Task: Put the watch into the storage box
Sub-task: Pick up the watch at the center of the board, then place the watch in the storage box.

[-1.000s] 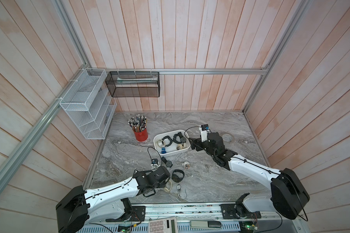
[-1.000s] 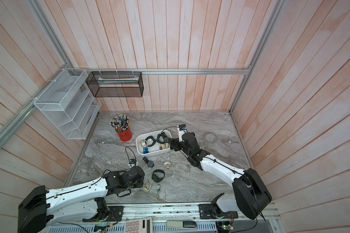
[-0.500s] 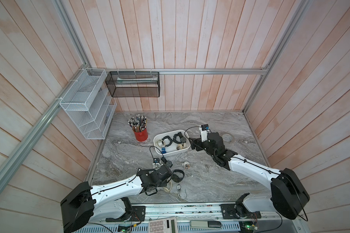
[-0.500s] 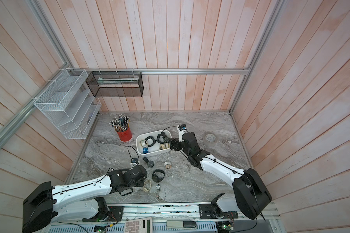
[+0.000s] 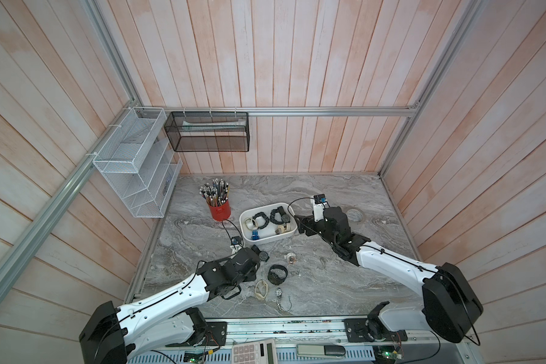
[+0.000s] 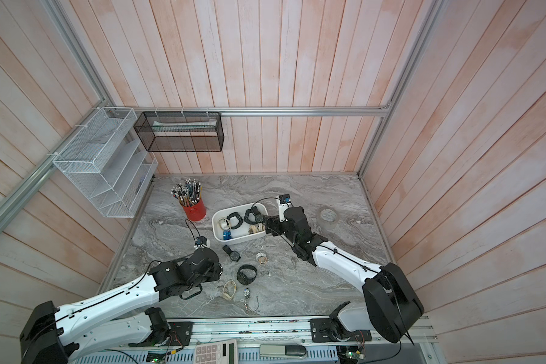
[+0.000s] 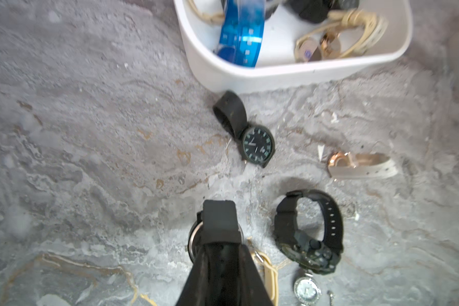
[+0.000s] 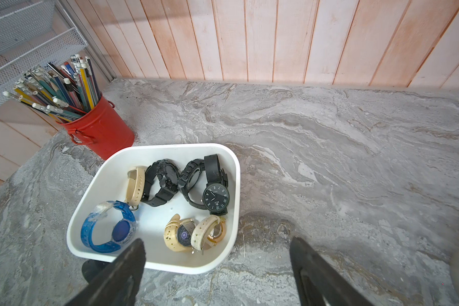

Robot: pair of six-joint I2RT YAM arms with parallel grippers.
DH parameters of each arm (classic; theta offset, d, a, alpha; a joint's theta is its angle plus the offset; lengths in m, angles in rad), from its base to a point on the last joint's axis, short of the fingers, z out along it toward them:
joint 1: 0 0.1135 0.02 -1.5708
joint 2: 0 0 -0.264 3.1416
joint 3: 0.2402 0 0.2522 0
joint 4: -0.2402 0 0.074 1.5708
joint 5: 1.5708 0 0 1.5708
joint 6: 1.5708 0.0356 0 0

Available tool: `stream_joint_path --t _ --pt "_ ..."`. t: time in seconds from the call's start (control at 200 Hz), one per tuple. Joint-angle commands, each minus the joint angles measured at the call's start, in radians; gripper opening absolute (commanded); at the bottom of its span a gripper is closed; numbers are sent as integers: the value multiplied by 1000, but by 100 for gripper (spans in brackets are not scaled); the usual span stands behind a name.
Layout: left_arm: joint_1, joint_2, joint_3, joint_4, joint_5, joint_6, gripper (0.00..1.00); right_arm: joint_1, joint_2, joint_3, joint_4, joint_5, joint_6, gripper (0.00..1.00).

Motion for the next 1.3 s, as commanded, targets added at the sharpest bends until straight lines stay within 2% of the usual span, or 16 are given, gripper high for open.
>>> stream_joint_path --t 0.0,0.245,0.59,0.88,1.295 --pt "60 -21 63 56 21 127 16 -5 0 -8 13 9 -8 87" --pt "211 59 172 210 140 301 17 -5 -24 -21 2 31 -17 87" --pt "318 274 311 367 193 443 17 -7 -55 -37 -19 59 -29 87" --pt "347 427 392 378 147 516 16 -13 -69 -42 -25 75 -37 87" --pt "354 603 448 451 215 530 16 -18 -66 -49 -25 70 -34 87"
